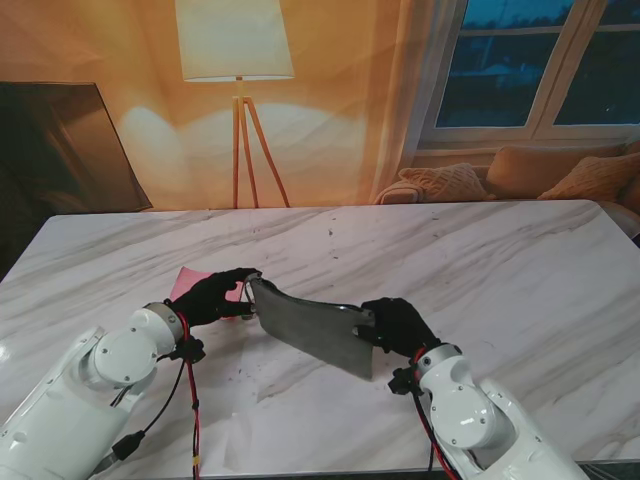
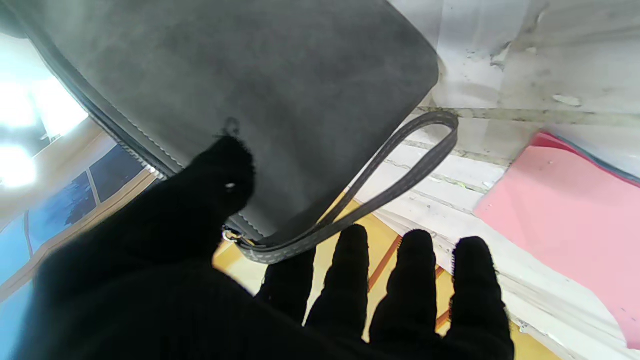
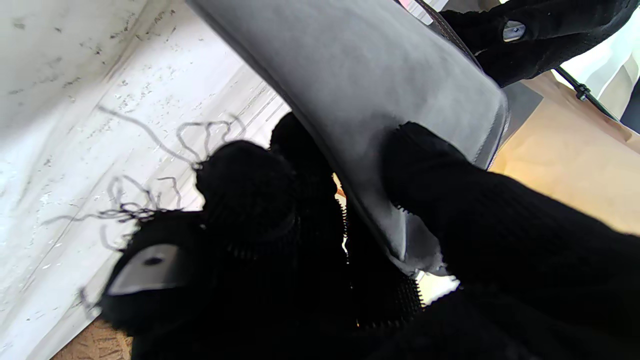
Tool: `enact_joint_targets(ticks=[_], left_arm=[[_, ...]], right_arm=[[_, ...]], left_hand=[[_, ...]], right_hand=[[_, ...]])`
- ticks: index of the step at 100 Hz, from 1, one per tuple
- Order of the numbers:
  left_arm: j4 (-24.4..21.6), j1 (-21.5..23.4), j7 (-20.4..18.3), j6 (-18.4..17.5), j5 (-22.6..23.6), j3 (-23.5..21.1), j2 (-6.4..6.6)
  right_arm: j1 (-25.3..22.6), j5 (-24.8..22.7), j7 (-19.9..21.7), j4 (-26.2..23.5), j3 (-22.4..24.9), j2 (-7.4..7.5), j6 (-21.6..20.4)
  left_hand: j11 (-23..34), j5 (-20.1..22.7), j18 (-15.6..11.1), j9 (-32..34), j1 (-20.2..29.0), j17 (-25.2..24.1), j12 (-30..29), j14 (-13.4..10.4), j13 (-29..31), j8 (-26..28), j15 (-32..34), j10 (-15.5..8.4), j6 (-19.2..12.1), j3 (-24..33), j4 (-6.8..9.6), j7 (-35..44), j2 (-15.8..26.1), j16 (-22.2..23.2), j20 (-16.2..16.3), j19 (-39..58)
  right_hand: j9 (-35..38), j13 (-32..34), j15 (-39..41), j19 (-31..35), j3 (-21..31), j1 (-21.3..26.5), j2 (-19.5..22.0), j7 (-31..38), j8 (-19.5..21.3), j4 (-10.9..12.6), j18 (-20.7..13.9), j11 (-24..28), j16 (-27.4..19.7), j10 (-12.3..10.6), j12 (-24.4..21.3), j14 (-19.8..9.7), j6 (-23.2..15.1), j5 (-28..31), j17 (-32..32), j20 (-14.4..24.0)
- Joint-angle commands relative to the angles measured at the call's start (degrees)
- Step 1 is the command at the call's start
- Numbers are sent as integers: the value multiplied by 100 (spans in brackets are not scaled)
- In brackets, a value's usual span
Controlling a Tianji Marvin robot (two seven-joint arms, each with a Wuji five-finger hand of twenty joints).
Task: Collect documents into a storage pouch
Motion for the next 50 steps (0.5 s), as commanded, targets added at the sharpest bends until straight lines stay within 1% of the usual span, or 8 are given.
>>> enact_joint_targets(ticks=[1,14,19,22,31,34,38,50], left_arm=[[26,5,-16,-77,74,54,-53],[94,-24,256,-151,103,124,-110],[130,-37,365,-186,129,147,-132],[155,-47,418,-204,140,159,-143],[226,-75,620,-255,223,198,-179],[250,-83,704,-269,252,210,-195],[280,-94,796,-292,266,223,-215],[334,-110,1051,-326,230,247,-280]], right_arm=[[13,49,95,-7,2,-6,80],[26,69,108,-19,-8,-7,117],[33,73,122,-24,-12,-5,133],[35,79,133,-30,-14,-4,149],[44,92,163,-45,-17,-1,198],[44,98,172,-52,-16,0,216],[42,101,191,-63,-10,3,231],[35,54,249,-59,23,26,175]], left_hand=[[134,506,-69,255,133,38,45,-111,65,309,96,4,-412,230,-164,646,-192,44,76,72],[643,799,4,968,296,214,430,4,580,1329,551,69,-426,494,-214,2524,-284,333,202,729],[972,844,30,1440,565,376,669,116,983,1690,924,75,-473,378,-589,3045,-488,584,325,1253],[1199,864,22,1689,705,452,836,186,1192,1779,1175,81,-503,307,-703,3261,-565,751,370,1557],[1890,1020,29,2321,1073,722,1397,417,1723,1694,1995,92,-642,-44,-814,3752,-606,1302,469,2357],[1966,1137,36,2778,1252,853,2447,488,1958,1462,2421,72,-704,-227,-774,3984,-543,1588,445,2718],[2002,1297,44,3157,1329,945,2940,554,2128,1365,2780,77,-732,-260,-764,4126,-437,1811,448,2956],[2366,1767,85,3735,1588,1116,3384,738,2453,877,3450,116,-738,-434,-714,4227,-154,2172,458,3363]], right_hand=[[0,-143,-76,508,98,369,231,202,156,206,-424,91,-30,240,-3,-13,-745,36,-91,72],[-34,-169,-113,460,67,315,272,138,133,196,-433,75,-28,209,0,-43,-671,-59,-133,73],[-65,-201,-139,442,55,289,290,87,89,193,-436,57,-30,200,-6,-49,-621,-104,-151,74],[-90,-226,-161,413,46,278,295,55,45,192,-436,41,-29,197,-12,-44,-592,-127,-188,74],[-187,-337,-259,315,48,189,261,-21,-108,188,-415,-43,-29,174,-48,-3,-526,-221,-321,83],[-218,-376,-307,275,74,136,230,-19,-160,184,-394,-81,-25,167,-63,14,-517,-258,-371,98],[-291,-453,-375,210,102,-6,160,-26,-213,166,-378,-143,-21,187,-83,38,-509,-322,-459,118],[-619,-853,-698,-200,321,-463,-168,-114,-278,93,-346,-344,-16,107,-116,13,-508,-606,-1002,173]])
